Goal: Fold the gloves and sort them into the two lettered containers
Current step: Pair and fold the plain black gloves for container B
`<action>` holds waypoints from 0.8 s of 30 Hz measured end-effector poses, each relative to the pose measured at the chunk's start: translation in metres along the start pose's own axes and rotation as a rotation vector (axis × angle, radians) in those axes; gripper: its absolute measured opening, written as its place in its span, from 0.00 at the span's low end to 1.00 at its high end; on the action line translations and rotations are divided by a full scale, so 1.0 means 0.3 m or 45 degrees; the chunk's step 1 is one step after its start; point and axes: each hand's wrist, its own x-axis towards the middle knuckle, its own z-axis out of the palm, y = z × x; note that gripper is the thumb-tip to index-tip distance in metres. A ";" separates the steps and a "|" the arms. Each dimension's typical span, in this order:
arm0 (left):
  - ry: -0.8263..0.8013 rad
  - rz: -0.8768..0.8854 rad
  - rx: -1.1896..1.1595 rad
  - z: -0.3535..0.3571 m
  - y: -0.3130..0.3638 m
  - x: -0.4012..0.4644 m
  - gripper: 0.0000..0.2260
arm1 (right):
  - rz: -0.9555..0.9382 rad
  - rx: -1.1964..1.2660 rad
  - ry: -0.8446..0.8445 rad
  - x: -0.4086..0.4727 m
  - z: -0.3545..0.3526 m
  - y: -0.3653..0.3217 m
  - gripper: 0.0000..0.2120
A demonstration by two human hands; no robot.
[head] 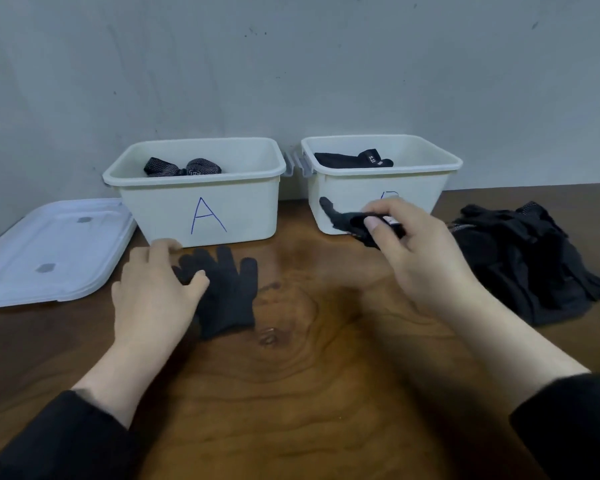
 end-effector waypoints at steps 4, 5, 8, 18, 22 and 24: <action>0.014 0.436 -0.158 0.009 0.087 -0.065 0.12 | -0.070 -0.329 -0.544 -0.171 0.124 0.114 0.17; -0.047 0.565 -0.171 0.025 0.114 -0.087 0.11 | -0.043 -0.312 -0.587 -0.203 0.139 0.128 0.21; -0.284 0.832 -0.150 0.097 0.183 -0.142 0.14 | 0.026 -0.220 -0.421 -0.230 0.139 0.130 0.24; -0.672 0.795 -0.080 0.170 0.232 -0.154 0.21 | 0.121 -0.365 -0.663 -0.223 0.154 0.151 0.25; -0.670 0.838 0.003 0.185 0.233 -0.167 0.24 | 0.133 -0.259 -0.584 -0.226 0.137 0.147 0.23; -0.614 0.834 0.003 0.198 0.243 -0.169 0.31 | 0.203 -0.152 -0.438 -0.223 0.117 0.149 0.19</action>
